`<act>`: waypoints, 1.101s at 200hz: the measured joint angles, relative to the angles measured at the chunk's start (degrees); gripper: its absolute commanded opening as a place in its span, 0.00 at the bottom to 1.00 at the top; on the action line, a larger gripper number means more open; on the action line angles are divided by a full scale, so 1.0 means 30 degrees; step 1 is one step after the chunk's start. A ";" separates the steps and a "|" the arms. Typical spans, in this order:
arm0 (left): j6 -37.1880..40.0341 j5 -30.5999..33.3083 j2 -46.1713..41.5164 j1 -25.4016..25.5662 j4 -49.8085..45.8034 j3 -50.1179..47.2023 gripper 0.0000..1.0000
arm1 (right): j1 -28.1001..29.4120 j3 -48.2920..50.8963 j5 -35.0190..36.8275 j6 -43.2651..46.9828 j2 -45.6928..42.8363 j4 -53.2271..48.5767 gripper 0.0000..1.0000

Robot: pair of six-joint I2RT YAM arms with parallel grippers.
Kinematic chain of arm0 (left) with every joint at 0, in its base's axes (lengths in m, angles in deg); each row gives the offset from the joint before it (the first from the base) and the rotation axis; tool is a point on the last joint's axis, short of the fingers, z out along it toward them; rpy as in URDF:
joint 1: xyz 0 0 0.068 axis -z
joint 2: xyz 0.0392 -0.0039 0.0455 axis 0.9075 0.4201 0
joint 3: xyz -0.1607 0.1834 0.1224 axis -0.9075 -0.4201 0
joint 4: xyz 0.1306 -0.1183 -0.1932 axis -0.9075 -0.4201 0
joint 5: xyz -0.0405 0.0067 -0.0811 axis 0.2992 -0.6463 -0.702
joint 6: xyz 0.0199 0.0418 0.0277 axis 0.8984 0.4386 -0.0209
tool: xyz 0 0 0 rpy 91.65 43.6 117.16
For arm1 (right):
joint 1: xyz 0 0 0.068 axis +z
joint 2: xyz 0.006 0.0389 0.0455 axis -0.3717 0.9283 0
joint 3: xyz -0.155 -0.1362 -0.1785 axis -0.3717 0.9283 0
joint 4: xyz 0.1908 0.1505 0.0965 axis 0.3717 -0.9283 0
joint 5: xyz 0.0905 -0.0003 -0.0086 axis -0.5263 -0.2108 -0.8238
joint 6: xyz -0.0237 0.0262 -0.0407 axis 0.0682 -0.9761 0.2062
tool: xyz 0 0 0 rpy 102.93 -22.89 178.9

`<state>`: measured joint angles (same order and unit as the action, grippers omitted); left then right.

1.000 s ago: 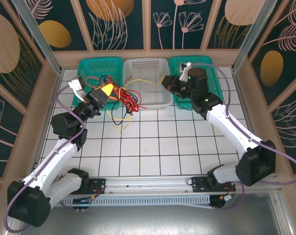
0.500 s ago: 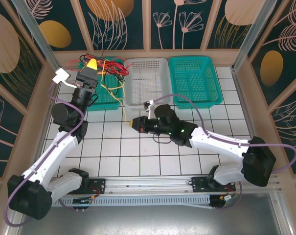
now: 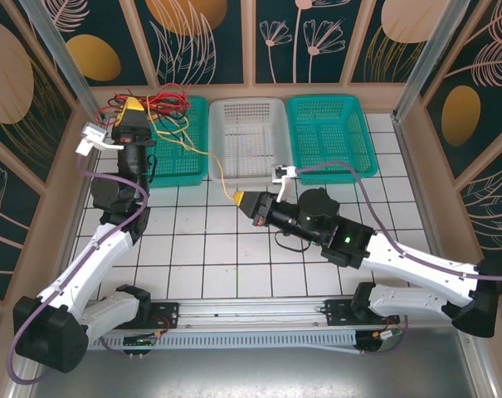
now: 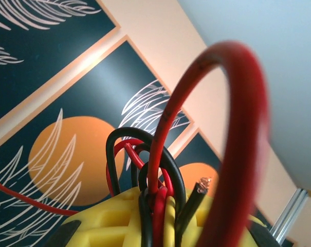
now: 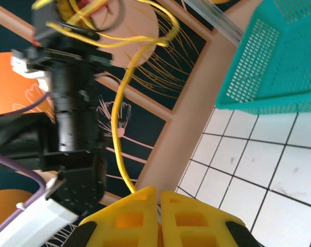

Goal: Untangle the cables

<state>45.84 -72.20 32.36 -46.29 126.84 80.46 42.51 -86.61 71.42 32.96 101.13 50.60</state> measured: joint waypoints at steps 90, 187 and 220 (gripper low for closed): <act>-0.0240 -0.3723 -0.2149 0.0109 -0.3228 -0.5391 0.00 | -0.1938 -0.9683 0.1100 0.5617 0.0342 -0.3803 0.00; -0.4262 -1.1409 -0.6630 0.0109 -0.2718 -1.0615 0.00 | -1.2568 -1.1147 0.1552 0.7002 0.1333 -0.9595 0.00; -0.5843 -1.1803 -0.6863 0.0109 -0.1858 -1.2655 0.00 | -1.5970 -0.9814 0.1122 0.5923 0.1319 -1.0367 0.00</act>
<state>28.31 -107.61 11.77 -45.96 121.27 42.49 -5.40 -116.05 74.79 50.73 105.09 19.49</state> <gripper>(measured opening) 0.133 0.049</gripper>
